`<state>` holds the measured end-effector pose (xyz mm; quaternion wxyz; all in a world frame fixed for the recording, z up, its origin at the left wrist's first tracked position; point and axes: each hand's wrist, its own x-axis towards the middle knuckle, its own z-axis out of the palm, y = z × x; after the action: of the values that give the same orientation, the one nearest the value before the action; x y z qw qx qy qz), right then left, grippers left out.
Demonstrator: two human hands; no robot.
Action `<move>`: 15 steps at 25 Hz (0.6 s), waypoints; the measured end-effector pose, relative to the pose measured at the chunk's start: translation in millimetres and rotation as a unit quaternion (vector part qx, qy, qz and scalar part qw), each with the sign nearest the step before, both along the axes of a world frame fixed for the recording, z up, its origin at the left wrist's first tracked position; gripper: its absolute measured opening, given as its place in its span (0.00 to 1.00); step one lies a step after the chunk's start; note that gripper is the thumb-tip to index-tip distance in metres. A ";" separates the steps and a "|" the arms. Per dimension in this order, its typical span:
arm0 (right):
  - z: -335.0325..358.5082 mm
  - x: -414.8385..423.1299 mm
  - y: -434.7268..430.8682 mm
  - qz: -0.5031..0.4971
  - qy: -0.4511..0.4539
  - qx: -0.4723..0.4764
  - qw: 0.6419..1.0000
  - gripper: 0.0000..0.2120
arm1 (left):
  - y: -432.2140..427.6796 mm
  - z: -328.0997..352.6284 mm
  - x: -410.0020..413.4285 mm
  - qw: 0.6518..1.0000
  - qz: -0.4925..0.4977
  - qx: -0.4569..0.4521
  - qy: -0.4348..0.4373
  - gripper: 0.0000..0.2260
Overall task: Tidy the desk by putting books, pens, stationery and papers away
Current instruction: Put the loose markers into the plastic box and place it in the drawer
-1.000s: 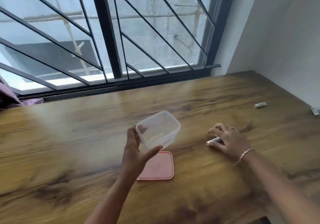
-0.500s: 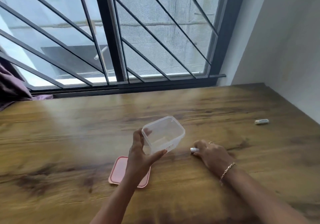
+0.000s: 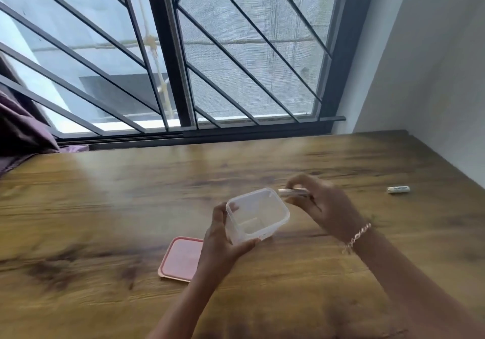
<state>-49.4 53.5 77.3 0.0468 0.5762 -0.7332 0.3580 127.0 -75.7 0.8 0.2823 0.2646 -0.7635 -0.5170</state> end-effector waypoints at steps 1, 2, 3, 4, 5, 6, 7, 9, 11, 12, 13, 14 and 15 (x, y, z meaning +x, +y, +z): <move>15.5 4.8 -6.4 0.041 0.022 0.062 0.997 0.13 | 3.8 -0.7 -1.7 1.000 -0.009 -0.002 -0.003 0.32; 25.1 10.4 -13.4 0.062 0.054 0.136 0.987 0.13 | 7.5 -1.8 -3.4 1.000 -0.018 -0.003 -0.004 0.33; 28.9 15.2 -20.4 0.071 0.091 0.208 0.971 0.13 | 11.3 -3.0 -5.0 1.000 -0.029 0.000 -0.004 0.33; 28.3 19.6 -26.8 0.075 0.126 0.265 0.953 0.13 | 14.7 -4.4 -6.5 0.999 -0.038 0.004 -0.003 0.34; 23.8 23.5 -31.6 0.078 0.148 0.305 0.938 0.12 | 17.9 -5.3 -7.7 0.999 -0.045 0.009 -0.001 0.33; 18.7 26.1 -34.4 0.079 0.156 0.328 0.928 0.12 | 20.6 -5.8 -8.5 0.999 -0.049 0.011 0.002 0.33; 15.0 27.3 -35.4 0.079 0.155 0.335 0.926 0.12 | 22.6 -6.5 -8.9 0.999 -0.049 0.012 0.004 0.33; 12.1 25.6 -33.4 0.075 0.133 0.327 0.933 0.12 | 26.2 -7.7 -8.4 0.999 -0.050 0.012 0.008 0.32; 11.3 22.4 -28.7 0.083 0.110 0.273 0.952 0.11 | 29.2 -7.9 -7.7 0.999 -0.050 0.015 0.011 0.32; 10.0 21.7 -26.8 0.101 0.090 0.226 0.965 0.10 | 30.5 -8.0 -8.1 0.998 -0.052 0.015 0.009 0.32; 7.1 21.1 -25.5 0.124 0.064 0.178 0.974 0.08 | 31.6 -8.0 -8.9 0.998 -0.056 0.014 0.006 0.33; 4.3 21.2 -24.6 0.145 0.037 0.137 0.979 0.06 | 32.5 -8.0 -9.7 0.998 -0.059 0.012 0.003 0.33; 1.6 21.6 -23.6 0.160 0.013 0.107 0.981 0.06 | 33.2 -7.8 -11.2 0.998 -0.062 0.011 -0.002 0.34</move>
<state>-27.9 29.9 78.9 -0.0628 0.6923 -0.6651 0.2730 115.7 -42.5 -7.0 0.2455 0.2212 -0.7729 -0.5416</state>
